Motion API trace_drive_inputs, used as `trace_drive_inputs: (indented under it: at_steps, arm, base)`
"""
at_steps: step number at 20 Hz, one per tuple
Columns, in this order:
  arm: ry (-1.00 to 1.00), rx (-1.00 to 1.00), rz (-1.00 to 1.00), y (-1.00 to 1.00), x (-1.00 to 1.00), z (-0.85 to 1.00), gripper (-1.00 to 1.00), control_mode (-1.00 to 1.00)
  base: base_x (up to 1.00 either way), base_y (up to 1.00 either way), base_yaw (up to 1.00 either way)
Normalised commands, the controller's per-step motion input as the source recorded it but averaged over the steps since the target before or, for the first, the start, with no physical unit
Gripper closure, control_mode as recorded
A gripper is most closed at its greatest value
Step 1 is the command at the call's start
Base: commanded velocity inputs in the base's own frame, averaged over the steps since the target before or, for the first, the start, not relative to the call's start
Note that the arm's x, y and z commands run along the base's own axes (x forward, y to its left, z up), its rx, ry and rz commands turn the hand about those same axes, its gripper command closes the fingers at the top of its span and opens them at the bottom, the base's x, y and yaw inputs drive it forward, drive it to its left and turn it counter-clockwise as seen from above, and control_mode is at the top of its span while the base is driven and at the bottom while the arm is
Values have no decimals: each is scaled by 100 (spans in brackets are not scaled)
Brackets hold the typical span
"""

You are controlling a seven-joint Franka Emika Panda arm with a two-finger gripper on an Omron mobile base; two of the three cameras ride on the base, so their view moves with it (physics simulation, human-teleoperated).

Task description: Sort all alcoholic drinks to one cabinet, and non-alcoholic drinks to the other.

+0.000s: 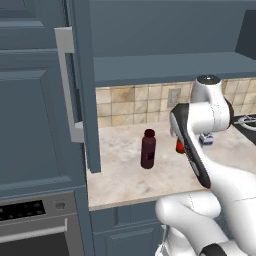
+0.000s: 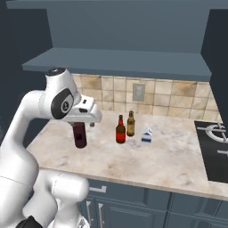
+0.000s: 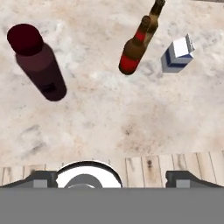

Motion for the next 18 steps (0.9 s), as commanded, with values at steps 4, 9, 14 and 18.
trace_drive_inputs:
  at_steps: [4, 9, 14, 18]
  arm:
    - [-2, 0, -9, -58, 3, -11, -100, -100]
    - [-3, 2, -6, -51, 21, -5, -100, -100]
    - [-1, 3, 0, -26, 33, -7, -100, -100]
    - [0, 0, 1, 0, 53, -11, -100, -100]
  base:
    - [0, 0, 0]
    - [0, 0, 0]
    - [0, 0, 0]
    - [0, 0, 0]
